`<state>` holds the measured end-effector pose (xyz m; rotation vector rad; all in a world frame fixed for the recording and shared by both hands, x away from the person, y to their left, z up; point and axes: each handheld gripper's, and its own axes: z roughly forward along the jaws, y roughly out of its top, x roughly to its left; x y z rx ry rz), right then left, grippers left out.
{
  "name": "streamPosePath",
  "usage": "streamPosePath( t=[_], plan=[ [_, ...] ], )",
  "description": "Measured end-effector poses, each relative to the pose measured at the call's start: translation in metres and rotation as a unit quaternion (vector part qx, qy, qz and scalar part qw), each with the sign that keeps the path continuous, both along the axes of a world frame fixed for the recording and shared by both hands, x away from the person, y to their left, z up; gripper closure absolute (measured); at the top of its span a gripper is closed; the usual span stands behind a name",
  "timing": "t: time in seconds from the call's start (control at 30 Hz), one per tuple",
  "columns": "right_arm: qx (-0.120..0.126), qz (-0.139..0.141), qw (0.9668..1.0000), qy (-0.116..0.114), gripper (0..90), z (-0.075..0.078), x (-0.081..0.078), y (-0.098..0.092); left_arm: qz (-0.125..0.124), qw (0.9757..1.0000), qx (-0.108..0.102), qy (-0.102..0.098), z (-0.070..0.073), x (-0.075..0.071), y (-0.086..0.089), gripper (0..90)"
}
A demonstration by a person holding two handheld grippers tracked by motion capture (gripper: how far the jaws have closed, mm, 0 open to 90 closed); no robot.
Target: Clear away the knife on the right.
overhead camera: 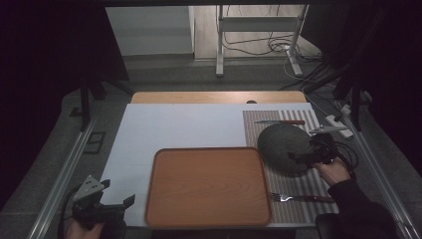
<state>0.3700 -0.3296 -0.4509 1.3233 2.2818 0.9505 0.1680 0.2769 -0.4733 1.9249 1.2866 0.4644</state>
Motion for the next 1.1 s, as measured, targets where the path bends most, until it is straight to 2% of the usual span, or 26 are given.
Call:
streamPosePath(
  t=[0.37,0.5,0.57,0.73,1.1],
  plan=[
    [-0.002,-0.021,0.9998,0.005,0.0,0.000,0.026,-0.002,0.000,1.0000,-0.001,0.001,0.000,0.000,0.000,0.7],
    [-0.008,-0.027,0.9996,0.001,0.0,-0.001,0.038,-0.002,0.000,1.0000,-0.001,0.001,0.000,0.000,0.000,0.7],
    [-0.018,-0.027,0.9995,-0.002,0.0,-0.003,0.047,-0.001,0.000,1.0000,-0.001,0.001,0.000,0.000,0.000,0.8],
    [-0.027,-0.033,0.9991,-0.003,0.0,-0.005,0.057,0.000,0.000,1.0000,0.001,0.001,0.000,0.000,0.000,0.8],
    [-0.027,-0.057,0.9979,0.016,0.0,-0.008,0.086,0.003,0.002,1.0000,0.000,0.002,0.000,0.001,0.000,0.8]
  ],
)
